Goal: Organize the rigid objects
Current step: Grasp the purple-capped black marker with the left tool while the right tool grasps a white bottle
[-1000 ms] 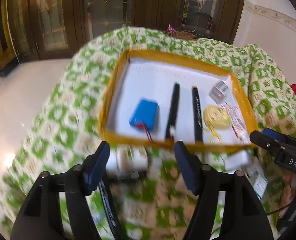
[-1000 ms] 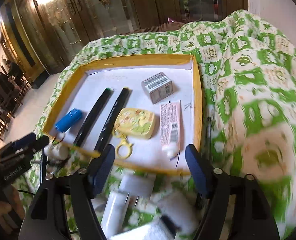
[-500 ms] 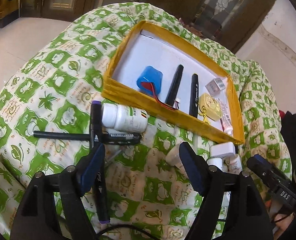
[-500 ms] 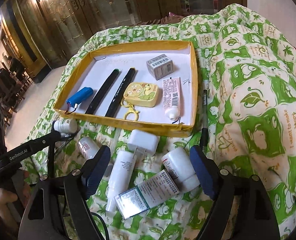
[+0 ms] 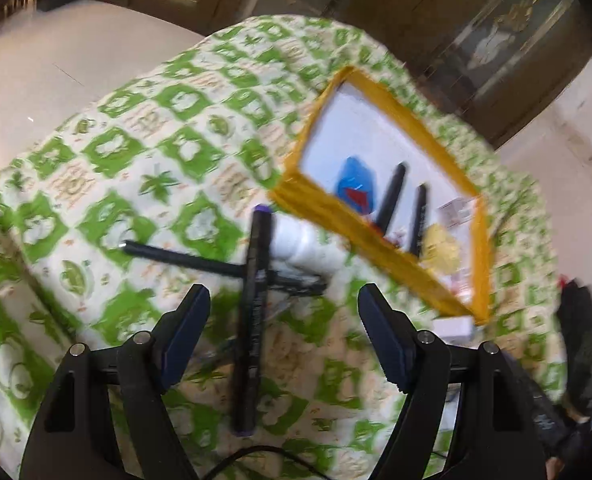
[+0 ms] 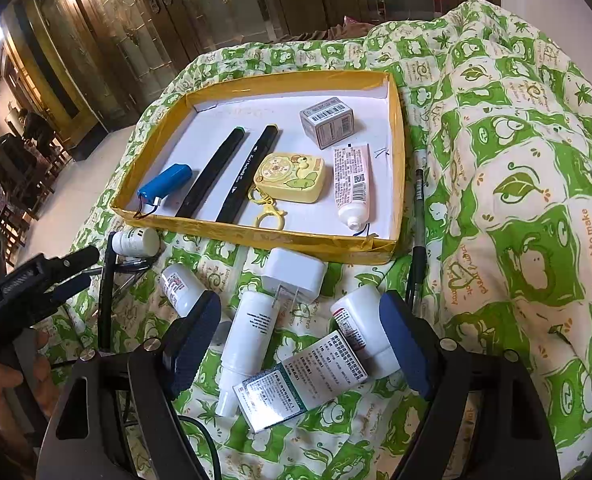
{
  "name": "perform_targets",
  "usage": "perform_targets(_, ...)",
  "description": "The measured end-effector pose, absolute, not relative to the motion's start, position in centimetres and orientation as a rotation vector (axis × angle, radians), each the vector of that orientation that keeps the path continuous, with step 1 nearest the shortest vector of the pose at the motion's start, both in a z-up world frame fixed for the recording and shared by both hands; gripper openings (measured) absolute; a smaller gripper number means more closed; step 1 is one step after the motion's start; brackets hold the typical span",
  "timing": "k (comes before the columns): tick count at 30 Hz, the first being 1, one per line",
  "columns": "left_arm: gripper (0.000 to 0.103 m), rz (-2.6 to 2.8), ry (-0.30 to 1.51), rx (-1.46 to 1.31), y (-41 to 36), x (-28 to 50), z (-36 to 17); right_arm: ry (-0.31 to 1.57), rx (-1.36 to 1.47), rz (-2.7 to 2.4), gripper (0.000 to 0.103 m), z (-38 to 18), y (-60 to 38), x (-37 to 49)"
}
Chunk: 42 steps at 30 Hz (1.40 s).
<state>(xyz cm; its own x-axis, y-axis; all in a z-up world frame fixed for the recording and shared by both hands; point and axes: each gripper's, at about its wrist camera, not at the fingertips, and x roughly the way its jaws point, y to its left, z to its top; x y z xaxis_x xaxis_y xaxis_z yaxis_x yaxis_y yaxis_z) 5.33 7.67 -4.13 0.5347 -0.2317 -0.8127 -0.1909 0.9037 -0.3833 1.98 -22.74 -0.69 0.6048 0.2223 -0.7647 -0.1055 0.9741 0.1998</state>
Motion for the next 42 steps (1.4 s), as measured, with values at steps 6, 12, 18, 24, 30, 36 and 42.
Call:
perform_targets(6,0.040,0.006,1.106,-0.299,5.5,5.7,-5.4,0.904,0.129,0.196,0.077,-0.7,-22.4,1.9)
perform_targets(12,0.024,0.033,1.179,-0.358,6.4,6.4,-7.1,0.910,0.126,0.199,0.077,-0.9,-22.3,2.0)
perform_targets(18,0.014,-0.052,1.054,-0.357,6.1,5.0,-5.0,0.910,0.136,0.207,0.077,-0.9,-22.4,2.0)
perform_targets(24,0.014,-0.296,1.083,-0.332,2.8,3.5,-4.9,0.929,0.209,0.230,0.077,-1.3,-23.2,2.5)
perform_targets(30,0.014,-0.318,1.123,-0.214,0.1,2.6,-5.3,0.967,0.261,0.324,0.054,-1.8,-22.6,2.9)
perform_targets(36,0.014,-0.301,1.149,-0.194,-0.1,3.1,-5.9,1.014,0.131,0.373,0.037,-2.4,-19.2,2.6)
perform_targets(42,0.014,-0.290,1.173,-0.176,-0.7,3.6,-6.4,1.145,0.134,0.351,0.030,-5.6,-18.0,4.7)
